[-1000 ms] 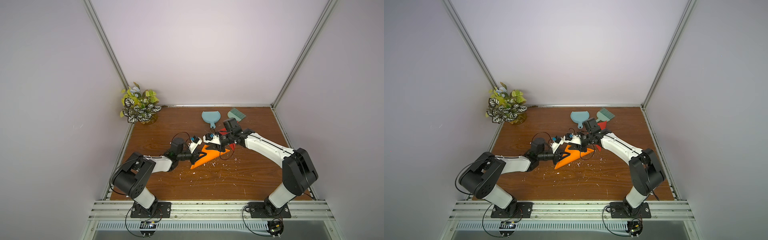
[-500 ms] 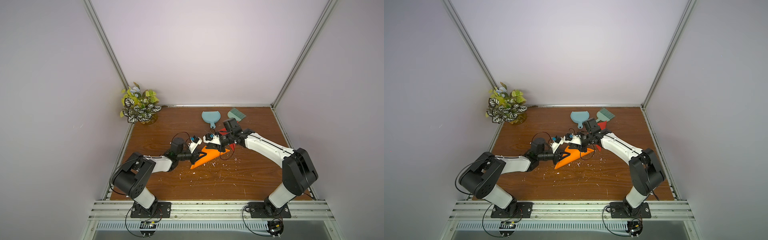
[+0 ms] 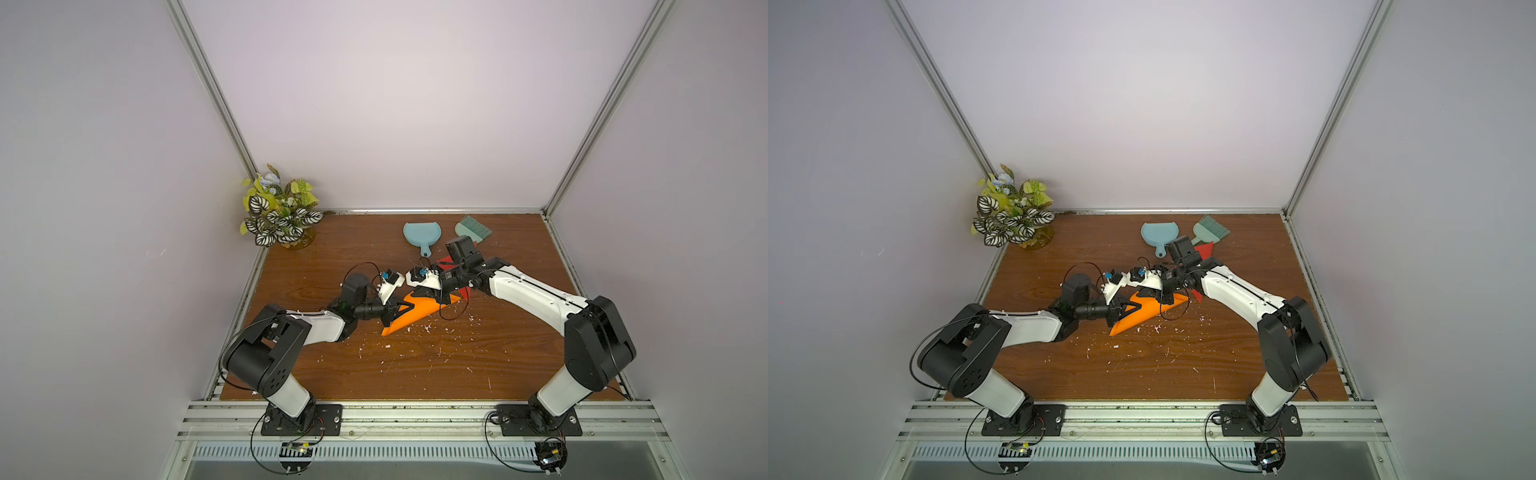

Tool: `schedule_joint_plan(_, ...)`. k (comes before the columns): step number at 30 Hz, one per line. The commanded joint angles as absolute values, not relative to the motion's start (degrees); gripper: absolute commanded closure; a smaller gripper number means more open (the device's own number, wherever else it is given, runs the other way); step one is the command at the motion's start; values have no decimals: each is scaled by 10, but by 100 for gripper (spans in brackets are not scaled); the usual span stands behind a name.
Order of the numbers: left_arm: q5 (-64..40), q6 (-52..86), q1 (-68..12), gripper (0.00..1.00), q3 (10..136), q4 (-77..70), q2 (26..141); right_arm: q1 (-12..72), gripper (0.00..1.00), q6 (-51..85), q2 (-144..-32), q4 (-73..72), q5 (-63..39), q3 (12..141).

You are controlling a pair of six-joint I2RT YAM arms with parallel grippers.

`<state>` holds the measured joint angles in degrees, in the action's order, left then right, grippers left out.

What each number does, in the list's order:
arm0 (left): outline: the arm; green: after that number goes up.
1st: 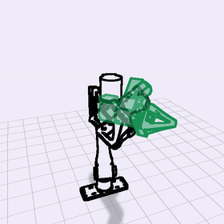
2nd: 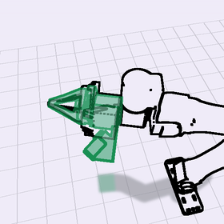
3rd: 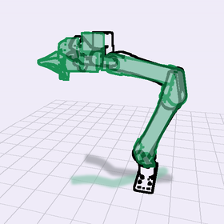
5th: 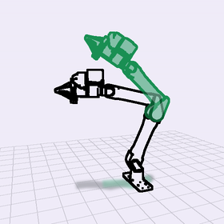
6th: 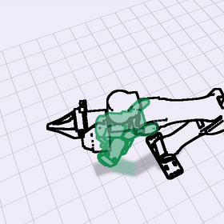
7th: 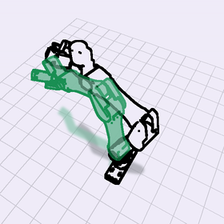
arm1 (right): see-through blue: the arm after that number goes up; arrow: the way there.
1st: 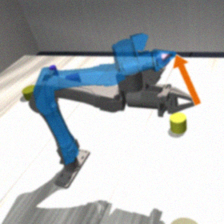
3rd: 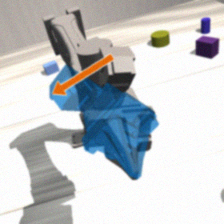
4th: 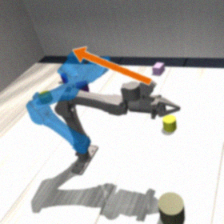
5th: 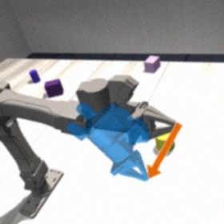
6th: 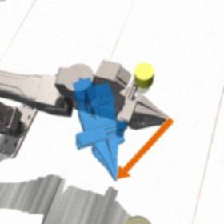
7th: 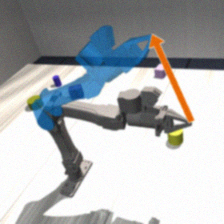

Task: Fold the square paper diagonally
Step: Fold the paper at the center of the board.

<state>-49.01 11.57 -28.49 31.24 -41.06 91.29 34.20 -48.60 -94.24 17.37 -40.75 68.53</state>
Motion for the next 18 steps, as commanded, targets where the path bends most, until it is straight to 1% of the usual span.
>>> schedule_joint_plan(1, -500, 114, -291, 100, 323, -416, 909, 346, 94, -489, -942, 178, -408, 684)
schedule_joint_plan(4, -499, 111, -290, 100, 323, -414, 909, 345, 99, -494, -938, 181, -405, 685)
schedule_joint_plan(6, -495, 104, -290, 99, 323, -412, 905, 345, 100, -501, -936, 188, -406, 689)
schedule_joint_plan(10, -475, 67, -291, 81, 321, -386, 882, 345, 100, -523, -932, 209, -416, 702)
schedule_joint_plan(13, -455, 38, -290, 60, 316, -381, 860, 345, 100, -541, -933, 232, -420, 714)
schedule_joint_plan(15, -445, 25, -290, 50, 311, -389, 850, 345, 100, -549, -937, 248, -423, 723)
schedule_joint_plan(16, -442, 20, -291, 47, 309, -397, 845, 345, 100, -552, -939, 255, -425, 728)
schedule_joint_plan(18, -442, 6, -292, 42, 304, -409, 842, 345, 100, -555, -941, 261, -429, 734)
